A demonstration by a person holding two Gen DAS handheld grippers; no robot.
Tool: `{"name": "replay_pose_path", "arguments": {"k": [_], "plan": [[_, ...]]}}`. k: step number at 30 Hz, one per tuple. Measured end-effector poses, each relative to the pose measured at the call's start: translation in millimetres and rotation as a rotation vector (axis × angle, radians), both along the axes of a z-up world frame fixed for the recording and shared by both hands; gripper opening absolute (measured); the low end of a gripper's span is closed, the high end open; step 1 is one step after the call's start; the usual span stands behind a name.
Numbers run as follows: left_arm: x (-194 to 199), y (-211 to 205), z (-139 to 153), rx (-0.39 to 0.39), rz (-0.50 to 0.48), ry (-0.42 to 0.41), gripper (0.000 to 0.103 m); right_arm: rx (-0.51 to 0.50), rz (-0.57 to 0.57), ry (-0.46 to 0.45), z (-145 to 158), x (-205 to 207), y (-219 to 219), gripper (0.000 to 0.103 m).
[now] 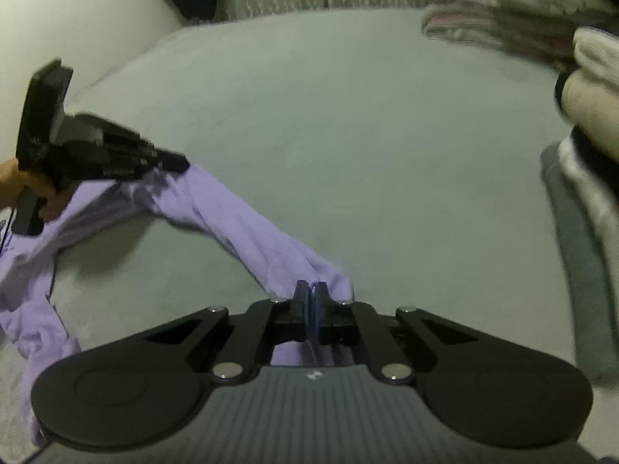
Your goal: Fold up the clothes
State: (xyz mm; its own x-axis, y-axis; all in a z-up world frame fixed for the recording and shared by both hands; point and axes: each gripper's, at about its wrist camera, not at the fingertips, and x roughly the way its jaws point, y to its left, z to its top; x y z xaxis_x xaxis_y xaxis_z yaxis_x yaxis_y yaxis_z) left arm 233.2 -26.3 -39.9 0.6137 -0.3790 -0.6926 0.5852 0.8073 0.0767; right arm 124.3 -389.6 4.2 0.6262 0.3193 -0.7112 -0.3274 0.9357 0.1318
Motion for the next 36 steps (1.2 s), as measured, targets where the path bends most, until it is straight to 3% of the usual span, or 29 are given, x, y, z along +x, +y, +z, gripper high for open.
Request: {"name": "replay_pose_path", "arguments": {"k": [7, 12, 23, 28, 32, 36], "plan": [[8.8, 4.5, 16.6, -0.082, 0.116, -0.098, 0.000, -0.108, -0.035, -0.121, 29.6, 18.9, 5.4, 0.002], [24.6, 0.3, 10.0, -0.069, 0.191, -0.126, 0.000, -0.222, -0.070, -0.169, 30.2, 61.6, 13.0, 0.002], [56.7, -10.5, -10.0, -0.019, 0.333, -0.169, 0.000, -0.288, -0.125, -0.135, 2.4, 159.7, 25.1, 0.001], [62.4, -17.8, -24.3, 0.037, 0.343, -0.171, 0.000, -0.278, -0.153, -0.100, -22.1, 177.2, 24.4, 0.001], [64.8, -24.3, -22.1, 0.079, 0.343, -0.171, 0.001, -0.269, -0.162, -0.117, -20.3, 176.9, 21.2, 0.002], [57.9, -27.5, -8.1, 0.047, 0.312, -0.159, 0.025, -0.224, -0.185, -0.127, -5.0, 168.4, 7.7, 0.013]]}}
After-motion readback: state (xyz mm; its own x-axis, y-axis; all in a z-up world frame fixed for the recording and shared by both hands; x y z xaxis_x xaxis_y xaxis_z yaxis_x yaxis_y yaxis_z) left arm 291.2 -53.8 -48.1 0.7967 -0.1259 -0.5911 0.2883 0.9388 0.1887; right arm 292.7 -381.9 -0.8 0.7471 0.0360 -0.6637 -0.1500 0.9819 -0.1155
